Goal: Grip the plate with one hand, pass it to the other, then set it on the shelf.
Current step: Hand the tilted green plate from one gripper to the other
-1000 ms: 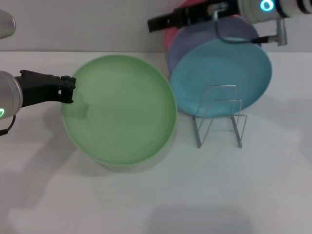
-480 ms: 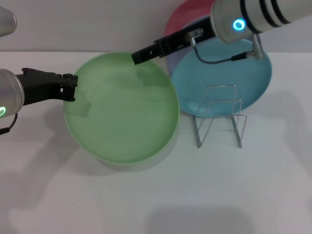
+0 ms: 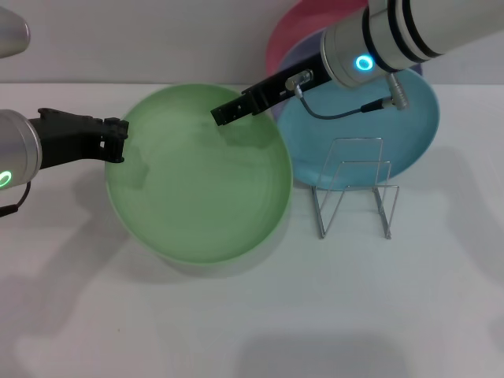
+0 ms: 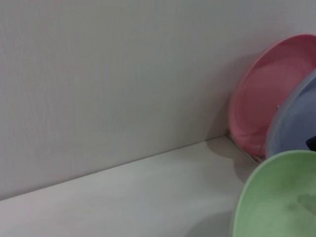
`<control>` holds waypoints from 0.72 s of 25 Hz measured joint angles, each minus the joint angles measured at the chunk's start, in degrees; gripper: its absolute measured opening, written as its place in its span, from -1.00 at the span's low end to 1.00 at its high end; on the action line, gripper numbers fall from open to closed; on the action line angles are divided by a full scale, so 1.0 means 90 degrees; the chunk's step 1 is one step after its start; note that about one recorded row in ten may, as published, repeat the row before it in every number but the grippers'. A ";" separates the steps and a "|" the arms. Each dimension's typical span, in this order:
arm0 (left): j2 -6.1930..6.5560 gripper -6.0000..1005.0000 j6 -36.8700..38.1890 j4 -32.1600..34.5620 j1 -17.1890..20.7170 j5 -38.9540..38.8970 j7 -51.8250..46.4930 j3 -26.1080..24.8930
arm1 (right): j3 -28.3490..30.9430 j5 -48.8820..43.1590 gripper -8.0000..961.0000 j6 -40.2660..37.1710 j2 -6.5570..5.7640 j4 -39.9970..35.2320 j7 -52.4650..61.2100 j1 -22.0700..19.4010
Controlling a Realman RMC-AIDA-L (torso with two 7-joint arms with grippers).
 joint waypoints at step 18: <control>0.0000 -0.92 -0.0002 0.0000 -0.0011 -0.0005 0.0000 0.0012 | -0.0158 -0.0056 0.33 -0.0235 0.0072 -0.0322 -0.0316 0.0058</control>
